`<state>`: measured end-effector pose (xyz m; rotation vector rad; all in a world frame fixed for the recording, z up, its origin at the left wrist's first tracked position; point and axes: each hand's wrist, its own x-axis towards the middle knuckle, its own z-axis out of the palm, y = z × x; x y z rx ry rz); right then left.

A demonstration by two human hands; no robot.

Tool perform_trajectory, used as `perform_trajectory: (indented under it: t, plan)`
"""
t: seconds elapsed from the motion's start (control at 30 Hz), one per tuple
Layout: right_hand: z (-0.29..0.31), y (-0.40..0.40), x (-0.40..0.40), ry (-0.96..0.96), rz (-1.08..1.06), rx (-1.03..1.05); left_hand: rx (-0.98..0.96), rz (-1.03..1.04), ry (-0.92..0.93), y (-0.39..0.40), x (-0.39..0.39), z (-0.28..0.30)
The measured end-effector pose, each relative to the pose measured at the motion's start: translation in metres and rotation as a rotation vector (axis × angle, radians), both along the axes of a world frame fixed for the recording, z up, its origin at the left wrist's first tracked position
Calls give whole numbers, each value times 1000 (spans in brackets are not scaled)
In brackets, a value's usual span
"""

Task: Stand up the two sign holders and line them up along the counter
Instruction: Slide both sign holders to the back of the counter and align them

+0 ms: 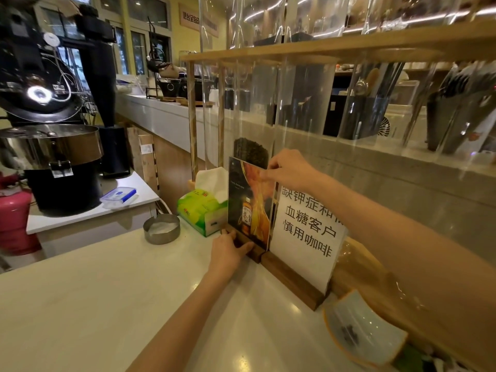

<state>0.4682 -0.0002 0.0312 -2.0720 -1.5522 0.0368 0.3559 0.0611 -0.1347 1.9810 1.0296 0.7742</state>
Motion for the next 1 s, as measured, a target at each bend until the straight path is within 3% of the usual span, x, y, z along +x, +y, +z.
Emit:
perform_trajectory:
  t: [0.63,0.83,1.0]
  plan:
    - [1,2,1,-4,-74,4,70,-49,131,-5,9,-4]
    - [18,-11,-3,-150,-57,-190,216,-136,198,-17,3,-2]
    - [22,-51,1,-110,-51,-121,357,-273,251,-38,-3,-2]
